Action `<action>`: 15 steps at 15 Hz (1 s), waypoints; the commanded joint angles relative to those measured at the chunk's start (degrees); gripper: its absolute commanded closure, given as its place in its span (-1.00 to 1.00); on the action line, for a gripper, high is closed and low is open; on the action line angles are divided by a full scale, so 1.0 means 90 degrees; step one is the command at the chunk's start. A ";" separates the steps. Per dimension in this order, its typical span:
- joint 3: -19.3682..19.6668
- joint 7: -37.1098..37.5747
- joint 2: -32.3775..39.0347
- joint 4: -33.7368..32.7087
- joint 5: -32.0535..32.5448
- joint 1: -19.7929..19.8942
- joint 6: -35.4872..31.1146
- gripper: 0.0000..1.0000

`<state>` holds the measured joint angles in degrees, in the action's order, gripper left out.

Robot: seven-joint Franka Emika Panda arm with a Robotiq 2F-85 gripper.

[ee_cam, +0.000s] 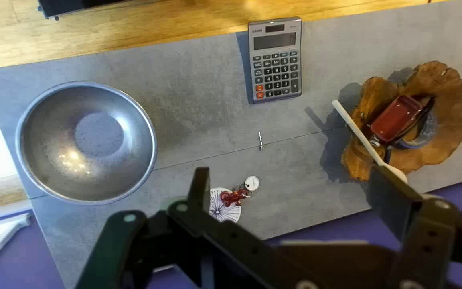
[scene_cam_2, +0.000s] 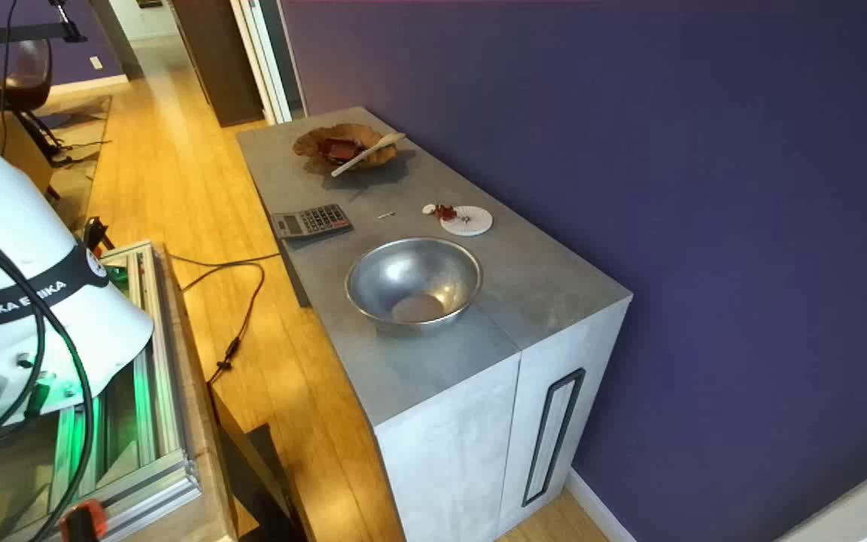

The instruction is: Press four buttons on the calculator

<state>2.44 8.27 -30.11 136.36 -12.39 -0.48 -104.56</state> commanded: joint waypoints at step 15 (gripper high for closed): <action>-0.0975 0.0024 0.0593 0.0212 -0.0167 -0.0563 -0.0272 -1.00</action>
<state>-3.35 8.23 -26.55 136.67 -12.48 -3.28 -104.96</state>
